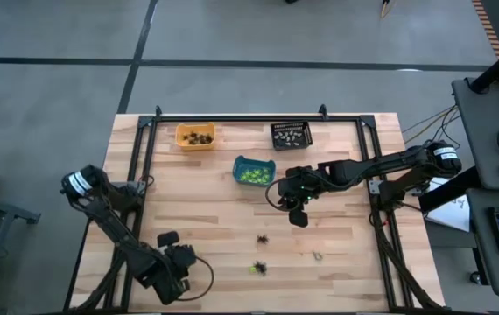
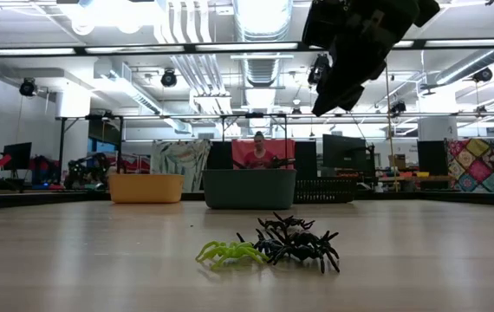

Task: Sort Halloween decoration
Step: Put the black spider toy into the yellow bin

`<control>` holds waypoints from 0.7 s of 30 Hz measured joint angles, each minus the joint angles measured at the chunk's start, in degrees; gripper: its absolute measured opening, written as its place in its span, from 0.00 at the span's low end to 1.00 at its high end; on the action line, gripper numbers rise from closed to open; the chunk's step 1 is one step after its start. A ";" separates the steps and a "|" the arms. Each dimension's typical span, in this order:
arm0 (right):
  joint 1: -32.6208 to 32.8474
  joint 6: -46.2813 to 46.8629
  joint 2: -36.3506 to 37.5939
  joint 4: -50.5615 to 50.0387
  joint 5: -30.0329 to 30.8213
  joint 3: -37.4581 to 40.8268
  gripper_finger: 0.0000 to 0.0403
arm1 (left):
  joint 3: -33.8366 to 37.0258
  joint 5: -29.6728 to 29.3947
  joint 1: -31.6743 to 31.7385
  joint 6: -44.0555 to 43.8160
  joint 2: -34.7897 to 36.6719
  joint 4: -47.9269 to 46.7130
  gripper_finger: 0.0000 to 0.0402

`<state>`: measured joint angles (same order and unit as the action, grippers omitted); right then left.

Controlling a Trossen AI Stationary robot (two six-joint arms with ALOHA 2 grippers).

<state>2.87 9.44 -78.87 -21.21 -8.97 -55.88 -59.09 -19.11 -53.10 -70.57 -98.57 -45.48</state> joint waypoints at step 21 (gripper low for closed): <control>0.00 0.64 0.00 0.72 0.00 0.00 0.17 | 1.86 -2.51 -0.11 -1.79 -3.79 1.67 0.28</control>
<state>2.87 10.09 -78.87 -20.49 -8.97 -55.88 -57.24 -21.62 -53.21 -72.35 -102.37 -43.80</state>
